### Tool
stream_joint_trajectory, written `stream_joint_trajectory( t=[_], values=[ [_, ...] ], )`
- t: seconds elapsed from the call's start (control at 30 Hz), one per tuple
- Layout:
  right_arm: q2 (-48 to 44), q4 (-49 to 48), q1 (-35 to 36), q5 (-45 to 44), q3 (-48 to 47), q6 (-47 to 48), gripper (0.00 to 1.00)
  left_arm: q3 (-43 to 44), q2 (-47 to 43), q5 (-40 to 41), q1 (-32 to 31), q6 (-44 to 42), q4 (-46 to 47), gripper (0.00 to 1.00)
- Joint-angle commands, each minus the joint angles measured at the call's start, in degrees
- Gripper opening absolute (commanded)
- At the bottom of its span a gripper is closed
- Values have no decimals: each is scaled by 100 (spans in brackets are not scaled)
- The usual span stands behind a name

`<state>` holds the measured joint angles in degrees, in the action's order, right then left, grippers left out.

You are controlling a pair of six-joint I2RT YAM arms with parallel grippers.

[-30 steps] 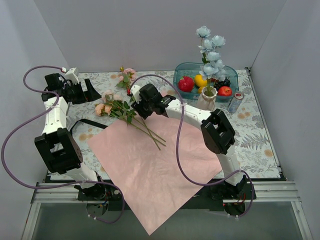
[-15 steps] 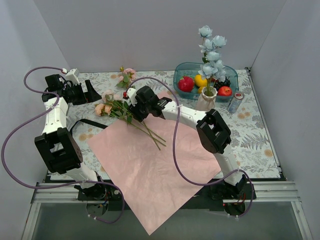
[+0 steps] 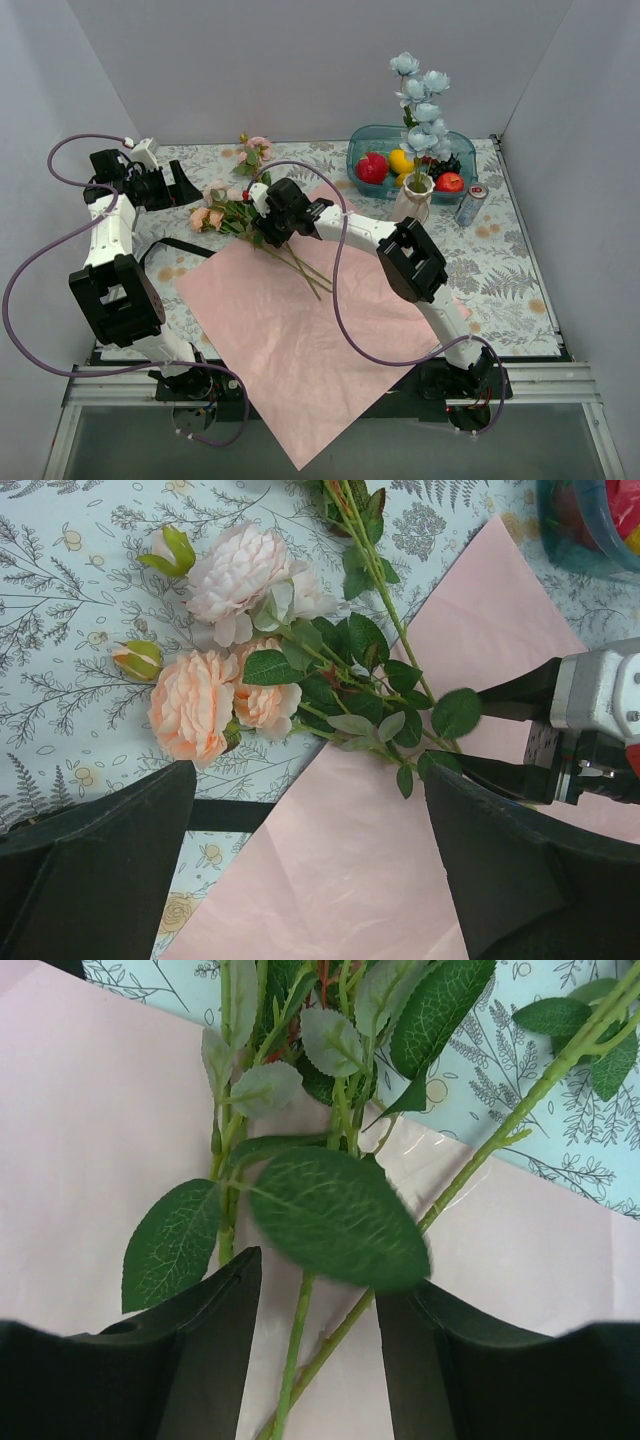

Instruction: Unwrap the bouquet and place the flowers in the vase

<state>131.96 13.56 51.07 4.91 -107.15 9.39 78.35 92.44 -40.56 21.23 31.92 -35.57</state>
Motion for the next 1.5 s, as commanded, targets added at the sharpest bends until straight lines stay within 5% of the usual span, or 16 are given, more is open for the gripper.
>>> stream_joint_trajectory(
  t=[0.0, 0.83, 0.93, 1.07, 1.23, 1.47],
  values=[
    [102, -91, 8, 107, -210, 11, 56, 67, -51, -137, 39, -90, 15, 98],
    [269, -293, 8, 45, 282, -244, 51, 5, -104, -181, 65, -81, -2, 98],
    [225, -354, 8, 45, 292, -253, 43, -21, -121, -172, 74, -107, -29, 98],
    [102, -372, 8, -16, 161, -245, 13, -74, -165, -172, 74, -134, -38, 98],
    [-118, -249, 0, -183, -437, -113, 2, -56, -218, -163, 91, -177, -99, 98],
    [-346, -108, -193, -385, -1711, -182, 1, 286, -227, -251, 118, -186, -274, 98]
  ],
)
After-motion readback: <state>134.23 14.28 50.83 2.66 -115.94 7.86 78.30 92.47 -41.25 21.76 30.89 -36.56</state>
